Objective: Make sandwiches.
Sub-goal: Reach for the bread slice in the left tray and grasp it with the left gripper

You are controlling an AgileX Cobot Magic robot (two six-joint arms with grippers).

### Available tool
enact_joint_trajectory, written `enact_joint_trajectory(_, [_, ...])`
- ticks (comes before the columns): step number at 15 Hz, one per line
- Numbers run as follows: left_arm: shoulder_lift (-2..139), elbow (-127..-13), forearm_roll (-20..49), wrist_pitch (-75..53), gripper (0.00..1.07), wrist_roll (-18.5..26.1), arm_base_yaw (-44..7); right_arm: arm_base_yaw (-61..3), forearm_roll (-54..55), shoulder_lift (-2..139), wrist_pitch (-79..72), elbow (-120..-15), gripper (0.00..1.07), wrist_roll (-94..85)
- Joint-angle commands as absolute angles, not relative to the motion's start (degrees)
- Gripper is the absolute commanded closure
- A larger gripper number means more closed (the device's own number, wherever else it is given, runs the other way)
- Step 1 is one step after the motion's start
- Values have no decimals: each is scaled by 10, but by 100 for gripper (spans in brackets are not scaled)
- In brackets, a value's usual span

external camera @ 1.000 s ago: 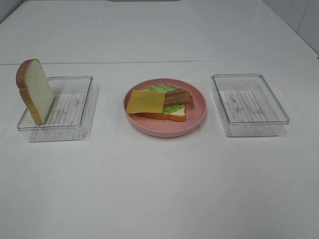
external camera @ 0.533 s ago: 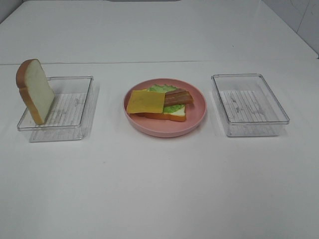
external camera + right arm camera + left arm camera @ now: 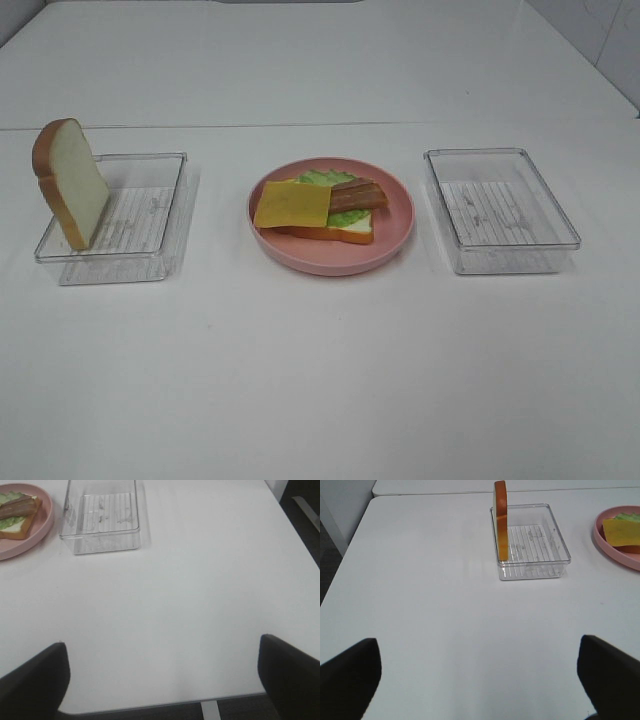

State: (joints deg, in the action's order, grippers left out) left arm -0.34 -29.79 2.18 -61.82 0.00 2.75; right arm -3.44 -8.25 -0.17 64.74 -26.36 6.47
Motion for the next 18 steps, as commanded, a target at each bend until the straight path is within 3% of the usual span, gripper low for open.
enact_joint_trajectory(1, [-5, -297, 23, -616, 6, 0, 28, -32, -66, -21, 629, -257, 9, 46])
enact_joint_trajectory(18, [-5, -297, 23, -616, 6, 0, 28, -32, -66, -21, 629, -257, 9, 47])
